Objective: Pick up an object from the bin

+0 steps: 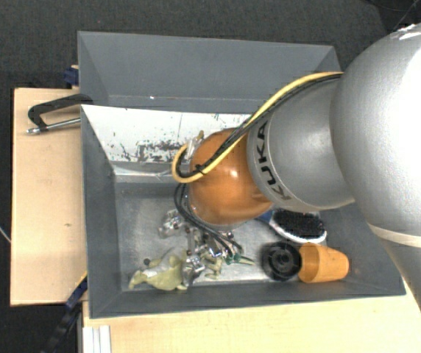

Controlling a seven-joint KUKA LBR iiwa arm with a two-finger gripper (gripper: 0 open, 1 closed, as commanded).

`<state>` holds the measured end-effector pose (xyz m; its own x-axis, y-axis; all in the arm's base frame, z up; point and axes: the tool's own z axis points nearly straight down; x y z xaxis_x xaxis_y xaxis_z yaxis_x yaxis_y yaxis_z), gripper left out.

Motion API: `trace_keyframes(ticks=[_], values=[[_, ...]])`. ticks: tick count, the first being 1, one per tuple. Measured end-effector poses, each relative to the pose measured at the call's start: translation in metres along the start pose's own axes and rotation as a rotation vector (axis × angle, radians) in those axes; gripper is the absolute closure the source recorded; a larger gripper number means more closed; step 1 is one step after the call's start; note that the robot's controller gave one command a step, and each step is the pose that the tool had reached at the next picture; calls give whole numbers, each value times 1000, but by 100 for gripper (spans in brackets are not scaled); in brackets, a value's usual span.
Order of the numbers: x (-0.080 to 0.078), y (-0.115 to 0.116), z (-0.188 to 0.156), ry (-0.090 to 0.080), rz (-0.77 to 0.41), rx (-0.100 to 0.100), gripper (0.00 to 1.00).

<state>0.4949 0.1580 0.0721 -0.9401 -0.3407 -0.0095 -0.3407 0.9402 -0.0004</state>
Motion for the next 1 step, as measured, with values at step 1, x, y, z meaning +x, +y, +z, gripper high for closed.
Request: trace_keyframes(ticks=[1], values=[[1,0,-1,3,3,-2,100]])
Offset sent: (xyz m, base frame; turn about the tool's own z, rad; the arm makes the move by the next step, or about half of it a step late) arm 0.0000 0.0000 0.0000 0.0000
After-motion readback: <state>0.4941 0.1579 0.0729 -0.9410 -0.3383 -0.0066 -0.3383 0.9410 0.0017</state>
